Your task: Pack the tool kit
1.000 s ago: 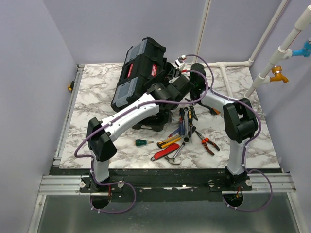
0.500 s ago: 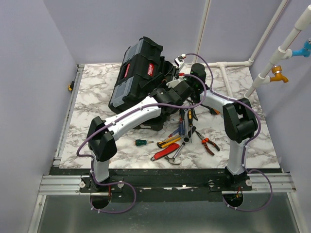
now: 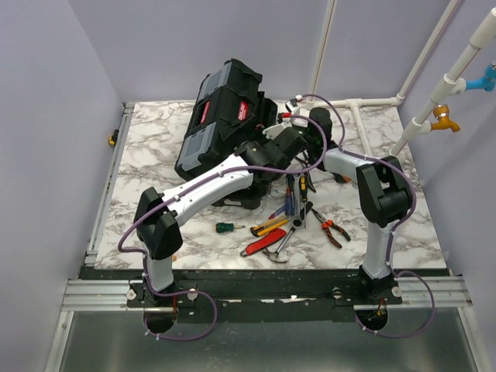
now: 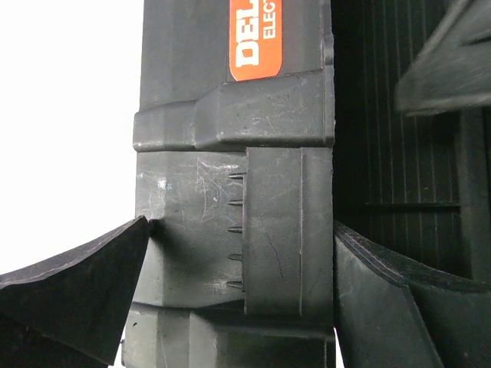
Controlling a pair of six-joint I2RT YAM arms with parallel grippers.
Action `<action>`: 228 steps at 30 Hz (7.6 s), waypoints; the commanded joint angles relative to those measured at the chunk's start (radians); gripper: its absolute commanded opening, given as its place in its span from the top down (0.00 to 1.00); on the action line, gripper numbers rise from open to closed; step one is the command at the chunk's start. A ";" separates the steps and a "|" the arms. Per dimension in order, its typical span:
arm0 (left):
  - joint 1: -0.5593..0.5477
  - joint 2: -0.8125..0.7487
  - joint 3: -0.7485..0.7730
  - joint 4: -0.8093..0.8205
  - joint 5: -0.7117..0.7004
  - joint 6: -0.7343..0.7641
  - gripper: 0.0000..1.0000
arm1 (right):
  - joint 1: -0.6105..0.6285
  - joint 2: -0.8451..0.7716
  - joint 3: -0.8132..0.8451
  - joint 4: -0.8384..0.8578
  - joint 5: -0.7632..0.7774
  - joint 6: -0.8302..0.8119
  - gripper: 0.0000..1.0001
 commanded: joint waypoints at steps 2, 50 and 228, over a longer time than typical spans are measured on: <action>0.034 -0.078 0.022 0.017 0.017 -0.010 0.10 | -0.041 -0.034 -0.038 -0.077 0.066 -0.064 0.85; 0.755 -0.469 -0.364 0.298 0.955 -0.410 0.27 | -0.047 0.094 0.193 -0.763 0.494 -0.405 0.70; 0.168 -1.568 -1.609 1.140 0.839 -0.325 0.05 | 0.266 0.049 0.529 -0.802 0.862 -0.523 0.39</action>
